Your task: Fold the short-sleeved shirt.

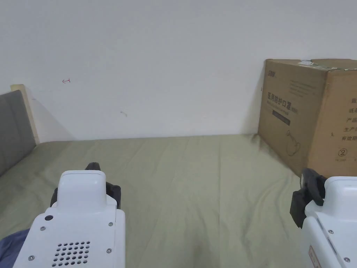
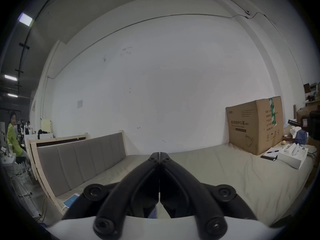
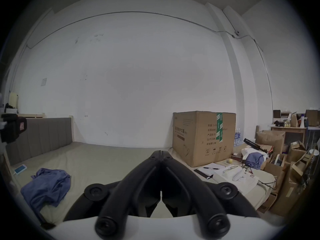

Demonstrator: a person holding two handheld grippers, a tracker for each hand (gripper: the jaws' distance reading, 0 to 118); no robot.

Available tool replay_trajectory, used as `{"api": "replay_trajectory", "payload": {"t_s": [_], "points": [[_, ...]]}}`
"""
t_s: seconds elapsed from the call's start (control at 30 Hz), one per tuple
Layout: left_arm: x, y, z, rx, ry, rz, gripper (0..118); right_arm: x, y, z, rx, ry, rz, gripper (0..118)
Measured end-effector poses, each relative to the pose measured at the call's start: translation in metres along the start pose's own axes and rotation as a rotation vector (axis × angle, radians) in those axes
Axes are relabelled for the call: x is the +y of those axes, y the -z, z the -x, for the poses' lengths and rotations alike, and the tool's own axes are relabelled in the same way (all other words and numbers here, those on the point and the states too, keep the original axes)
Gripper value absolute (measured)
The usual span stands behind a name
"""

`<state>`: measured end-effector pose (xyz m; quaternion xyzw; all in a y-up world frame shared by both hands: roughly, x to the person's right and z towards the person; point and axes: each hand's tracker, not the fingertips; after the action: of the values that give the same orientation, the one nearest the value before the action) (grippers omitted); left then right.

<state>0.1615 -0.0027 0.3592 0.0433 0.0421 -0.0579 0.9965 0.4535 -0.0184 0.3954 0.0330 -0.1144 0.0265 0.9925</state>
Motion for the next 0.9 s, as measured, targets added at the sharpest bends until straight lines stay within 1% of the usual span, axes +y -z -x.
{"api": "replay_trajectory", "payload": {"t_s": [0.1, 0.27, 0.43, 0.9], "points": [[0.000, 0.004, -0.004, 0.005, 0.013, 0.014, 0, -0.001, 0.000, -0.001, -0.006, 0.000, 0.004, 0], [-0.001, 0.006, -0.008, -0.011, -0.006, 0.024, 0, 0.000, 0.000, -0.004, 0.001, 0.007, 0.006, 0], [0.001, 0.006, -0.012, -0.010, -0.001, 0.019, 0, 0.001, 0.000, -0.005, 0.006, -0.007, 0.003, 0], [-0.001, 0.004, -0.012, -0.011, -0.010, 0.030, 0, 0.002, 0.001, -0.006, 0.023, 0.006, 0.009, 0]]}}
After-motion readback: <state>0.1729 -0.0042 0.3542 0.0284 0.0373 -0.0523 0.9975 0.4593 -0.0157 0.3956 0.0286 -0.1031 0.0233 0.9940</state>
